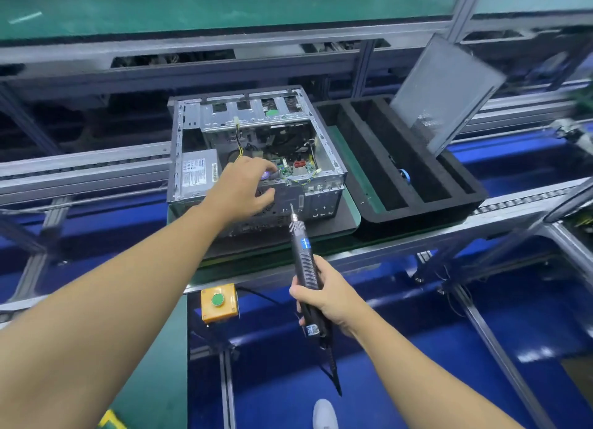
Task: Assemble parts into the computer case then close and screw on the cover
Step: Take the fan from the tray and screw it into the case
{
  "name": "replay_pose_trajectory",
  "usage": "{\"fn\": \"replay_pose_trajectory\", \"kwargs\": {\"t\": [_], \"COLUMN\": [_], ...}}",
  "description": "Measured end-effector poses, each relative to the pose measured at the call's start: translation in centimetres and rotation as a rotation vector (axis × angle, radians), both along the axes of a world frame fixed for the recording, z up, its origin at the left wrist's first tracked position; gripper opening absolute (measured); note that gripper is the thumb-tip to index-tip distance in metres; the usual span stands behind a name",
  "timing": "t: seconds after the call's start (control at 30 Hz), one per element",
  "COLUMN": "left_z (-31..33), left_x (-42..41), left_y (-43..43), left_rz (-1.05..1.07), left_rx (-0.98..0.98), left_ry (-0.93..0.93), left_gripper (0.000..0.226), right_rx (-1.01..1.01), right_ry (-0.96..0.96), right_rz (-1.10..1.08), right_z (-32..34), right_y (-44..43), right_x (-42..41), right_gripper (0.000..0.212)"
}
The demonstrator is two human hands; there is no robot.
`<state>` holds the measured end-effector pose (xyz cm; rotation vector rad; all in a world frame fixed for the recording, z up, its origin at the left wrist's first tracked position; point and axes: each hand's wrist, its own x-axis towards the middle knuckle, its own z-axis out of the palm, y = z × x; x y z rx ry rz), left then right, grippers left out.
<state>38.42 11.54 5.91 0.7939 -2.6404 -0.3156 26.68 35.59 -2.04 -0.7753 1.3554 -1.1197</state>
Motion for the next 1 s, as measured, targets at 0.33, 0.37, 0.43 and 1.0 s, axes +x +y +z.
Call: {"fn": "replay_pose_trajectory", "kwargs": {"t": [0.33, 0.37, 0.43, 1.0], "left_z": [1.1, 1.5, 2.1, -3.4], "left_x": [-1.8, -2.7, -4.8, -32.7], "left_y": [6.3, 6.7, 7.1, 1.2], "left_rz": [0.222, 0.209, 0.174, 0.301], "left_rx": [0.310, 0.337, 0.391, 0.647], "left_ry": [0.114, 0.120, 0.122, -0.120], "left_gripper": [0.044, 0.047, 0.047, 0.033], "right_rx": [-0.067, -0.081, -0.099, -0.073], "right_ry": [0.028, 0.030, 0.030, 0.046], "right_rz": [-0.092, -0.121, -0.181, -0.242], "right_z": [6.2, 6.6, 7.2, 2.4], "right_y": [1.2, 1.0, 0.7, -7.6], "right_x": [-3.9, -4.8, -7.0, -34.1], "right_gripper": [0.032, 0.032, 0.032, 0.029]}}
